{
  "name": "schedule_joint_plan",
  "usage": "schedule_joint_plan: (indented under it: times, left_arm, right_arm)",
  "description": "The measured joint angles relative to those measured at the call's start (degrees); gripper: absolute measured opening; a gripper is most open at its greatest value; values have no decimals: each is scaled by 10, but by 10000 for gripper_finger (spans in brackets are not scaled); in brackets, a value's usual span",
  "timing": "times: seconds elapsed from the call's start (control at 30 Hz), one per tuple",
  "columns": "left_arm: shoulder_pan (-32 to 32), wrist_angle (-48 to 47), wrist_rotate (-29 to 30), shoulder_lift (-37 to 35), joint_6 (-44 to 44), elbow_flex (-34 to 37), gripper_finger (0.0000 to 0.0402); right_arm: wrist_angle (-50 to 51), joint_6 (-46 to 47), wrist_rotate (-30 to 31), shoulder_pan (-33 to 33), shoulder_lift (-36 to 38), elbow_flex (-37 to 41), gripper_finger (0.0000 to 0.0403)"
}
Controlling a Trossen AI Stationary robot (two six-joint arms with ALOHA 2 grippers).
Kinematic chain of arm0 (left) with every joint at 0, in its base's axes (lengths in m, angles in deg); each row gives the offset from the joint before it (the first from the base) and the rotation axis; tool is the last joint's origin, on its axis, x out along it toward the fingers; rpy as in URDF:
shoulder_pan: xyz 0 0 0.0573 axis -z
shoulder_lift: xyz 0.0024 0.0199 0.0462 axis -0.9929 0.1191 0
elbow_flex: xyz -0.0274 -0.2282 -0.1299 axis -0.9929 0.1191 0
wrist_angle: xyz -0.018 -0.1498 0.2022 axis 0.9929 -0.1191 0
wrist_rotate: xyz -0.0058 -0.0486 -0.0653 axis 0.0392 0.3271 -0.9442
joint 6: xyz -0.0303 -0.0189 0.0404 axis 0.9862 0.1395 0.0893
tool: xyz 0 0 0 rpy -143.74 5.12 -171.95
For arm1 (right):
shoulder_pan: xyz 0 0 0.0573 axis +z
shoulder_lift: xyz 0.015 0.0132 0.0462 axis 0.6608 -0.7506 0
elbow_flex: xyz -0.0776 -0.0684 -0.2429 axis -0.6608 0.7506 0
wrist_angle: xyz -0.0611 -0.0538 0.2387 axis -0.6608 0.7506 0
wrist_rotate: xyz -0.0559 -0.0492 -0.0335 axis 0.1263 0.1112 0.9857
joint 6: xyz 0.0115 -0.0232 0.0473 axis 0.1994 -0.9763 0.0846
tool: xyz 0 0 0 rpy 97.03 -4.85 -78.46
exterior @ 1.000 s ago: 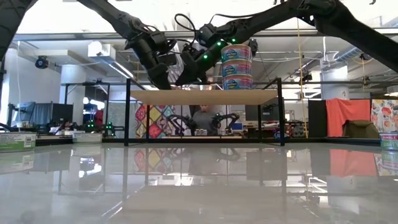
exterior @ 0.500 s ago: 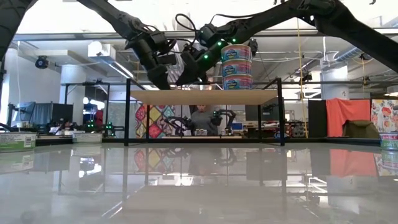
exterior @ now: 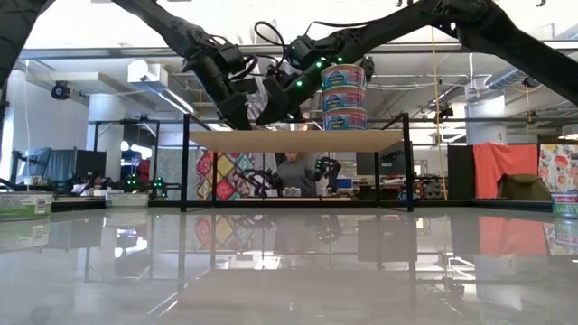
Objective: Stack canned seafood by type on shelf
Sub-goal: Put the green tuna on the shelf
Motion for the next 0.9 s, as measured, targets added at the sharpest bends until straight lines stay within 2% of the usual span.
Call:
schedule_joint_plan:
  times: [0.4,0.9]
  left_arm:
    - [14,3,-30,23,16,-2,400]
    - [15,5,-28,25,18,-5,400]
  right_arm:
    - [-2,-1,0,0,0,1,18]
    - [13,-23,3,0,0,1,18]
